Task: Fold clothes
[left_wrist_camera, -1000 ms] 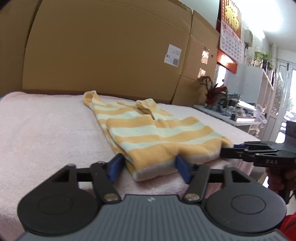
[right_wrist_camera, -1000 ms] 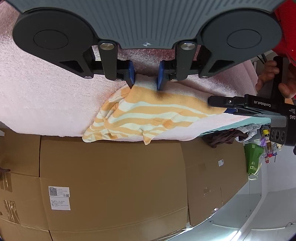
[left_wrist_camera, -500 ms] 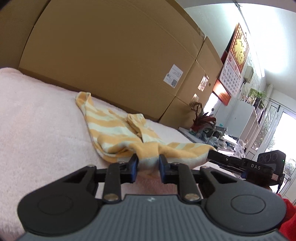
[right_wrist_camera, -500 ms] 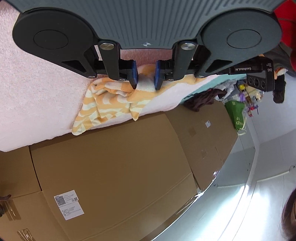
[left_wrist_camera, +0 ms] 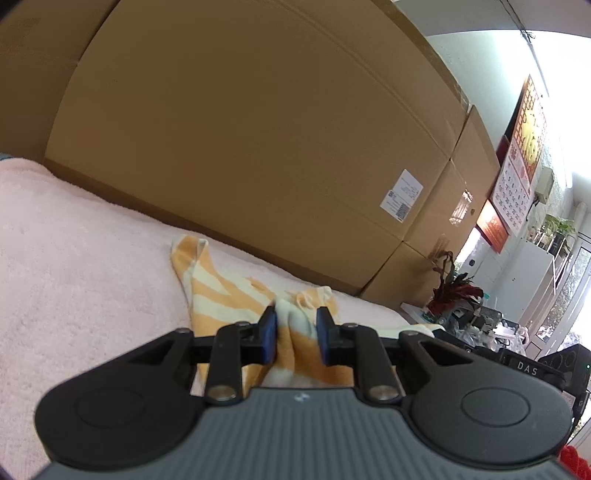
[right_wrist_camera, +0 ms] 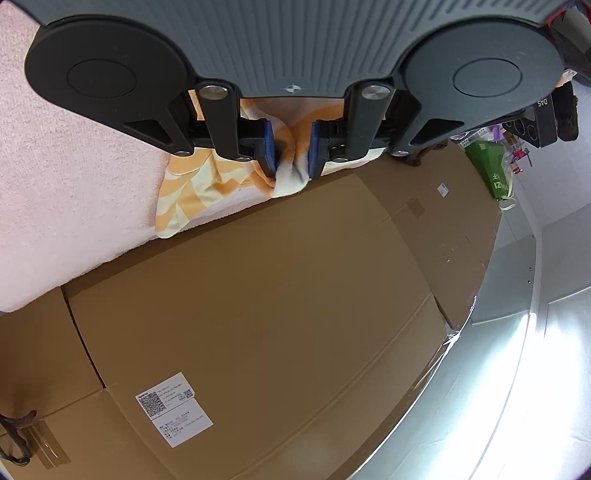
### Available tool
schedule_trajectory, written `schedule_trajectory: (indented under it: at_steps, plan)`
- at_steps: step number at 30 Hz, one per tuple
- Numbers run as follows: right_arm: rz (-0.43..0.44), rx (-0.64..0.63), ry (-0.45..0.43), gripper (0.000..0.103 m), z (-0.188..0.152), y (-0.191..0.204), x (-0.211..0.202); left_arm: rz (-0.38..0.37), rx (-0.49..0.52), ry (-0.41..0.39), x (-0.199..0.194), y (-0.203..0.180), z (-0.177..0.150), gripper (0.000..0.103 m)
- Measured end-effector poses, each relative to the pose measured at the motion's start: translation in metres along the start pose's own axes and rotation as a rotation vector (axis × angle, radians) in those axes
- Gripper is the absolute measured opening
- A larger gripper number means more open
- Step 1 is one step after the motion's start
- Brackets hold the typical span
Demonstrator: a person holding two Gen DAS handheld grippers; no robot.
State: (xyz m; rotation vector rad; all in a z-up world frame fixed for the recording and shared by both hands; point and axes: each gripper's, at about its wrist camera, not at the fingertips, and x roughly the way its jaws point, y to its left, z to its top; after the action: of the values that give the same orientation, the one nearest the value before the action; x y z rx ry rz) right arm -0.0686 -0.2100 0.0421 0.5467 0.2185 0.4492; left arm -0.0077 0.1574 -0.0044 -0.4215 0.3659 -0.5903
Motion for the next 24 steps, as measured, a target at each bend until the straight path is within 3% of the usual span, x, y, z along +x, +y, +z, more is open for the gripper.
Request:
schedule_trajectory:
  at_steps: [4,11,17,18,20,22,24]
  plan:
    - [-0.029,0.030,0.012,0.021,0.004,-0.010,0.011,0.036,-0.012,0.007,0.016,0.004,0.003,0.018]
    - [-0.085,0.085,0.044,0.022,0.010,-0.022,0.036,0.164,-0.038,0.019,0.037,0.018,0.006,0.015]
    - [-0.148,0.189,0.035,0.024,0.010,-0.038,0.048,0.144,-0.191,0.016,0.041,0.045,0.007,0.016]
    - [-0.165,0.214,0.030,0.025,0.010,-0.041,0.048,0.136,-0.210,0.009,0.039,0.048,0.007,0.017]
    - [-0.197,0.264,0.019,0.024,0.009,-0.048,0.049,0.114,-0.242,-0.010,0.034,0.052,0.006,0.035]
    - [-0.228,0.313,0.008,0.024,0.008,-0.055,0.050,0.098,-0.238,-0.055,0.027,0.050,0.006,0.038]
    - [-0.236,0.326,-0.003,0.025,0.007,-0.056,0.046,0.087,-0.170,-0.113,0.019,0.039,0.004,0.040]
